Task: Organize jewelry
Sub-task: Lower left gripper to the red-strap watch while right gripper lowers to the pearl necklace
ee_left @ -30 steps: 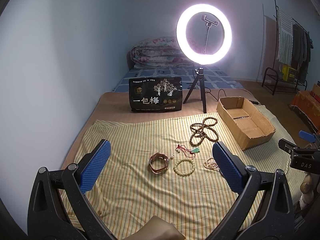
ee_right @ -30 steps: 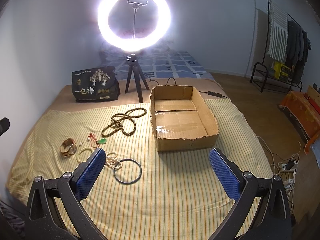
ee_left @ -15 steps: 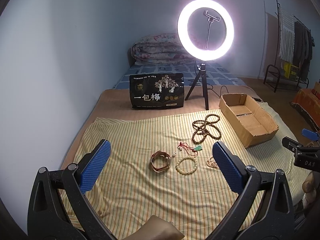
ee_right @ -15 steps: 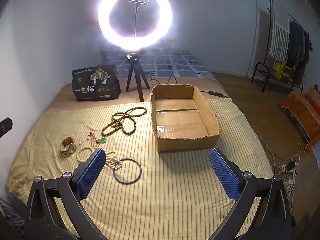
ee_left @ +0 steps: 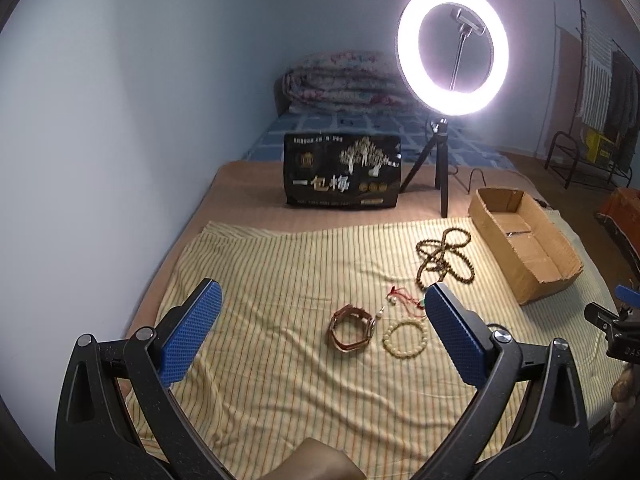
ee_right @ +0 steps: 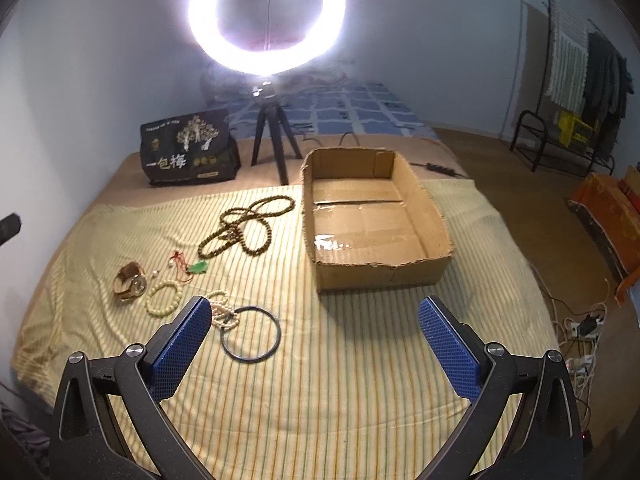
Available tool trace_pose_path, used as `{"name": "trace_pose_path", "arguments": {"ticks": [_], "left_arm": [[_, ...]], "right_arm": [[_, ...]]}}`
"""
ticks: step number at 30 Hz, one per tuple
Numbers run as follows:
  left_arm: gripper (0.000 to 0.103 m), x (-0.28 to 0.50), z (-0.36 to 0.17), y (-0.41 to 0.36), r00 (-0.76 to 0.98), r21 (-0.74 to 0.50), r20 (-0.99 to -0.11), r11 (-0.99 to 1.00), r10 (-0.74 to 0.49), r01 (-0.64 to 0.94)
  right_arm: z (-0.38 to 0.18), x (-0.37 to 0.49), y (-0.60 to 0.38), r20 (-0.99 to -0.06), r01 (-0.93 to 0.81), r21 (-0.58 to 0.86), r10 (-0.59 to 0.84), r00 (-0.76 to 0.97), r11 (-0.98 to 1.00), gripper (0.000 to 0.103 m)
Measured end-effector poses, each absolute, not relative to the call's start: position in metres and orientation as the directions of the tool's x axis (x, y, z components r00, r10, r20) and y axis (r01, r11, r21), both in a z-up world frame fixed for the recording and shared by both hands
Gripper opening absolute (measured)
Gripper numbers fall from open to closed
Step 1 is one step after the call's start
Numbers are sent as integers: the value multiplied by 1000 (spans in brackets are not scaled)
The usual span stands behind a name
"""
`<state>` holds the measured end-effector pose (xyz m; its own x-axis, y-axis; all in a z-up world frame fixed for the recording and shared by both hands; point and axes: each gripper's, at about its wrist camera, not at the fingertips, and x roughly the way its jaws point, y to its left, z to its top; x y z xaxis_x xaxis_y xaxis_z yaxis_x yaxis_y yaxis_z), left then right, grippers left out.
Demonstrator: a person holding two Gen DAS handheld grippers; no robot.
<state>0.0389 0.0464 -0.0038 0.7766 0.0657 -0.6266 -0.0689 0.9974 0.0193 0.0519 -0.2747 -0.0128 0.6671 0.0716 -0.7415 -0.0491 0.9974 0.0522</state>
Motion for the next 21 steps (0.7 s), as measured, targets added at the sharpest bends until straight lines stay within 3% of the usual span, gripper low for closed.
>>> {"name": "trace_pose_path", "arguments": {"ticks": [8,13,18,21], "left_arm": [[101,68,-30,71,698,-45,-716,998,0,-46],[86,89,-52,79,645,-115,-762,992,-57,-48],[60,113,-93,80,527,-173,-842,983,-116,-60],[51,124,-112,81,473,-208,-868,975,-150,-74]], "right_arm": [[-36,68,-262,-767,-115,21,89,635,993,103],[-48,77,-246,-780,-203,-3,125,613,979,103],[-63,94,-227,-821,-291,34,193,537,956,102],[-74,103,-212,-846,-366,37,224,485,930,93]]}}
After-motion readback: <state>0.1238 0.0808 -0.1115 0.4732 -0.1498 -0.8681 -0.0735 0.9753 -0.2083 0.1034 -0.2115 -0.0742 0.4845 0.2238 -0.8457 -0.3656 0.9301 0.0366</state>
